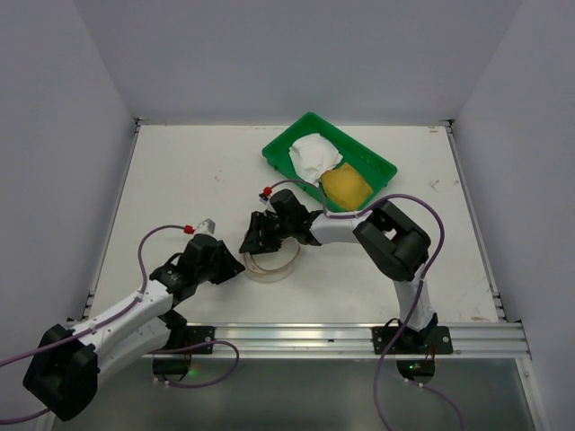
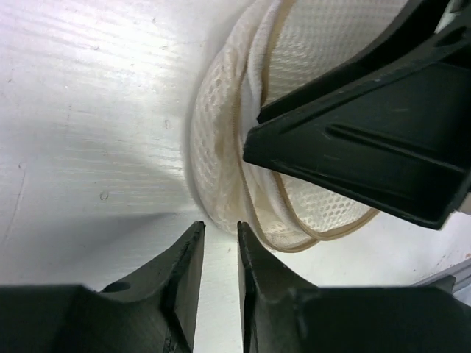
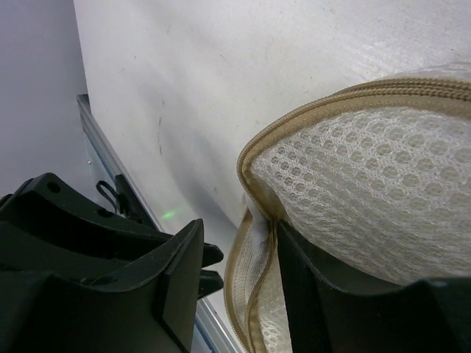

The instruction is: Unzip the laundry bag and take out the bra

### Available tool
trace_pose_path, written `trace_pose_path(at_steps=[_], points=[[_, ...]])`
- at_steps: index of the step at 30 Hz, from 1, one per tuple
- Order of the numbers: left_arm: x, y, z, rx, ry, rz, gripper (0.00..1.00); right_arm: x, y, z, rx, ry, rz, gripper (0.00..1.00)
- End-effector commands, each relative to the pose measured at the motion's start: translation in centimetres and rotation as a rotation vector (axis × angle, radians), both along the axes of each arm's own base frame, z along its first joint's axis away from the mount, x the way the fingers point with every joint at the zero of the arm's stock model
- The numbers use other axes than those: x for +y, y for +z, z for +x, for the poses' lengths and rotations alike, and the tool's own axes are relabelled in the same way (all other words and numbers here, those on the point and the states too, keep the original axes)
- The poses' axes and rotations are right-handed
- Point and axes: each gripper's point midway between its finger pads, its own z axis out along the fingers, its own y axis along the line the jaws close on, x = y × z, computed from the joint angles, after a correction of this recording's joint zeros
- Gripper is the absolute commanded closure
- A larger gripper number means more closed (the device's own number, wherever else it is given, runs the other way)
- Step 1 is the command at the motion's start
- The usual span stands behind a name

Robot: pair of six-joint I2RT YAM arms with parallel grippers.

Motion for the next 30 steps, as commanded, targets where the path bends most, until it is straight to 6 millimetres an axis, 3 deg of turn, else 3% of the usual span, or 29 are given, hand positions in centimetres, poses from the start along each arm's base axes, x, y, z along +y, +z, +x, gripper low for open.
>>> trace_pose_path(at_steps=[1,5,12,17,27,30], points=[[0.8,-1.8,-0.4,0.032,0.012,0.057,0.74,-0.1,1.9,0.3,-0.051,0.013,0.033,0.54],[0.5,-3.3,0.4,0.055,0.012,0.078,0.81,0.1,2.7,-0.2,-0.05,0.042,0.065,0.55],[-0.3,-3.6,1.7,0.042,0.02,0.068,0.89,0.3,4.7,-1.4,-0.03,0.07,0.149,0.55],[-0.8,-3.9,1.9,0.03,0.03,0.028,0.9,0.1,7.5,-1.9,-0.049,0.064,0.217,0.55],[-0.5,-4.2,1.6,0.035,0.047,0.02,0.91,-0.4,10.2,-3.4,-0.052,0.104,0.295,0.51],[-0.5,-4.0,1.5,0.036,0.05,0.019,0.9,-0.8,9.9,-3.7,-0.036,0.105,0.257,0.51]])
